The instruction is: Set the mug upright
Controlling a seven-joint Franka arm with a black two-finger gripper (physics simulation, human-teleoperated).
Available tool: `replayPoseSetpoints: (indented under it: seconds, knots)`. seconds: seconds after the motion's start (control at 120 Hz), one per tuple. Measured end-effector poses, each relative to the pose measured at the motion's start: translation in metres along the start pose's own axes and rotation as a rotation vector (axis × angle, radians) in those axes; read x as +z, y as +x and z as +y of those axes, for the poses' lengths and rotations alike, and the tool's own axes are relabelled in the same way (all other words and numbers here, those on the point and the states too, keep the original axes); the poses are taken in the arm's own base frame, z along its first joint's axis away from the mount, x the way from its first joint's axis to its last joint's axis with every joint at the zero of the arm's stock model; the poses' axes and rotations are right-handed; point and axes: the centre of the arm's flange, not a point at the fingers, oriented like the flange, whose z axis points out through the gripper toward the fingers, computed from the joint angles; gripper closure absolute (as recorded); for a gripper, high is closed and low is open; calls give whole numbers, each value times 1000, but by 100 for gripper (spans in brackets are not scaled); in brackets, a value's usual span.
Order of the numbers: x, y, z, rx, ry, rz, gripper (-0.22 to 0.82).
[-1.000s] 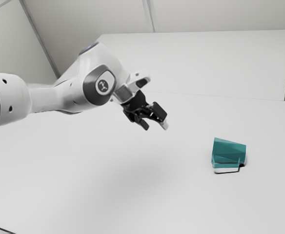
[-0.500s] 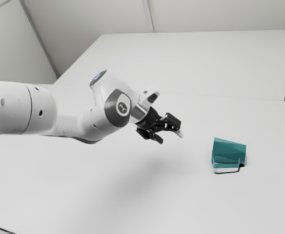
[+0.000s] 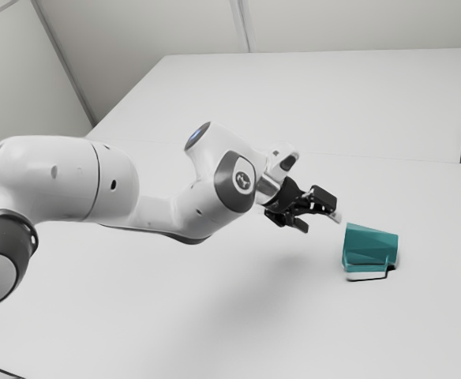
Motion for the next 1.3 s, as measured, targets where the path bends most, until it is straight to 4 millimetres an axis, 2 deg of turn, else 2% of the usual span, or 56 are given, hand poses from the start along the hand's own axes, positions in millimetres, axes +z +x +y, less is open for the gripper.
replayPoseSetpoints:
  seconds: [0.133, 0.383, 0.65, 0.758, 0.825, 0.983, 1.125, 1.233, 1.3]
  knots:
    - [20, 5, 14, 38, -15, -6, 0]
    - [58, 17, 14, 66, -40, -29, 0]
    - [86, 24, 10, 93, -57, -51, 0]
    - [90, 32, 17, 127, -65, -44, 4]
    - [91, 33, 24, 152, -70, -42, 11]
    - [90, 34, 31, 188, -68, -41, 37]
    - [88, 33, 36, 204, -65, -37, 49]
    - [81, 36, 42, 212, -69, -24, 61]
    - [69, 40, 51, 221, -79, -5, 70]
